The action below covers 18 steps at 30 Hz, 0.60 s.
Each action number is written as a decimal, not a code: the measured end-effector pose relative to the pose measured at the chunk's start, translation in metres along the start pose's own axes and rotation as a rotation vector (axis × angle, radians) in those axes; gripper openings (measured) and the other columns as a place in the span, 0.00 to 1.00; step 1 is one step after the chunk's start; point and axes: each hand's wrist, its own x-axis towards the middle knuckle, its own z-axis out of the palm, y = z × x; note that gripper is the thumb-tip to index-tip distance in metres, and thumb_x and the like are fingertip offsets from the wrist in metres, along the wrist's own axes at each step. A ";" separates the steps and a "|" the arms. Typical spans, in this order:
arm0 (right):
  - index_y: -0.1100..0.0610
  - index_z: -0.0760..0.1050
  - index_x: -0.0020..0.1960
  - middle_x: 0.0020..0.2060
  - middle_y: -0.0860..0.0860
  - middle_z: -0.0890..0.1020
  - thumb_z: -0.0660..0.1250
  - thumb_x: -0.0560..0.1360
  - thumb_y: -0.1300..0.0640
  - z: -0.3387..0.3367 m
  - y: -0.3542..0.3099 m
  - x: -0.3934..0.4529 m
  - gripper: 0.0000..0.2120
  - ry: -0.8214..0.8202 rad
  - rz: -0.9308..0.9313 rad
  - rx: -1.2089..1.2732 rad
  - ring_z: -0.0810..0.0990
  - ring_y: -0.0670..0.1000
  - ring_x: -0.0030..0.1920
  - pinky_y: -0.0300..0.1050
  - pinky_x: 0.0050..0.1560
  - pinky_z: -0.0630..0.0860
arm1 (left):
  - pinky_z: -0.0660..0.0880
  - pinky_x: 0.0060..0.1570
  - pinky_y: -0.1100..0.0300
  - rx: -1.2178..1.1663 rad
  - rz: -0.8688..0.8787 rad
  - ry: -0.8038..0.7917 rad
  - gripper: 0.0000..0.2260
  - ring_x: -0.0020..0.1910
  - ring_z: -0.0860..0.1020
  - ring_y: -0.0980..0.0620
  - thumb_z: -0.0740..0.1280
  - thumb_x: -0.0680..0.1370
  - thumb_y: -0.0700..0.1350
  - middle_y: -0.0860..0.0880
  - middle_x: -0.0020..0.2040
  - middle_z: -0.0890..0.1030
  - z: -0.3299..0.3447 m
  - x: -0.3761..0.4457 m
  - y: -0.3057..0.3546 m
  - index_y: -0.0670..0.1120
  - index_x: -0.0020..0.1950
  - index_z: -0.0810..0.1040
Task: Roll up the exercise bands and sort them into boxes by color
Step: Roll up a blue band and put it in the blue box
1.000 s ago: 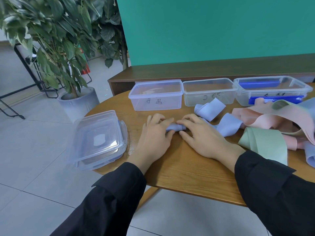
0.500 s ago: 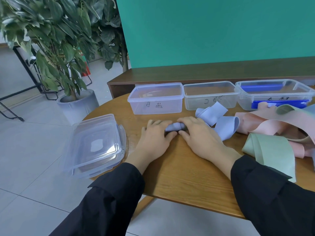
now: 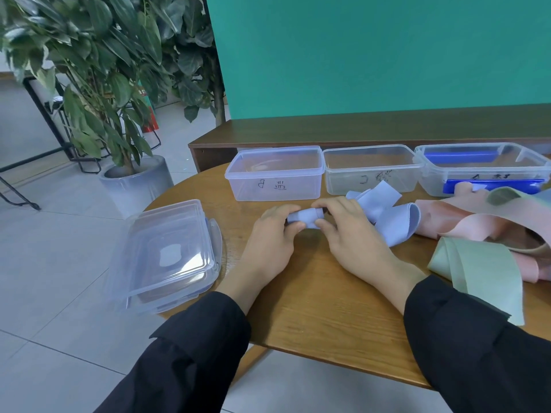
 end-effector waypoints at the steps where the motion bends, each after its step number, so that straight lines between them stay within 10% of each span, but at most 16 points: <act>1: 0.52 0.74 0.66 0.59 0.46 0.76 0.62 0.83 0.56 -0.001 -0.003 -0.002 0.13 0.014 0.020 0.099 0.72 0.45 0.61 0.46 0.62 0.72 | 0.69 0.53 0.64 -0.033 -0.008 0.011 0.13 0.54 0.76 0.55 0.66 0.83 0.44 0.53 0.57 0.80 -0.002 -0.002 0.002 0.48 0.67 0.78; 7: 0.49 0.75 0.68 0.59 0.43 0.81 0.73 0.77 0.54 -0.014 -0.028 -0.012 0.20 -0.011 0.108 0.564 0.80 0.43 0.60 0.42 0.59 0.77 | 0.69 0.47 0.76 -0.258 -0.040 0.146 0.11 0.47 0.77 0.66 0.68 0.81 0.39 0.54 0.51 0.82 -0.010 -0.020 0.014 0.48 0.62 0.79; 18: 0.50 0.84 0.53 0.44 0.48 0.88 0.79 0.70 0.56 -0.058 -0.059 -0.004 0.12 -0.013 0.177 0.649 0.86 0.49 0.49 0.44 0.55 0.79 | 0.77 0.62 0.55 -0.664 -0.172 0.263 0.10 0.57 0.82 0.58 0.71 0.80 0.43 0.58 0.55 0.85 -0.030 -0.049 0.034 0.56 0.59 0.82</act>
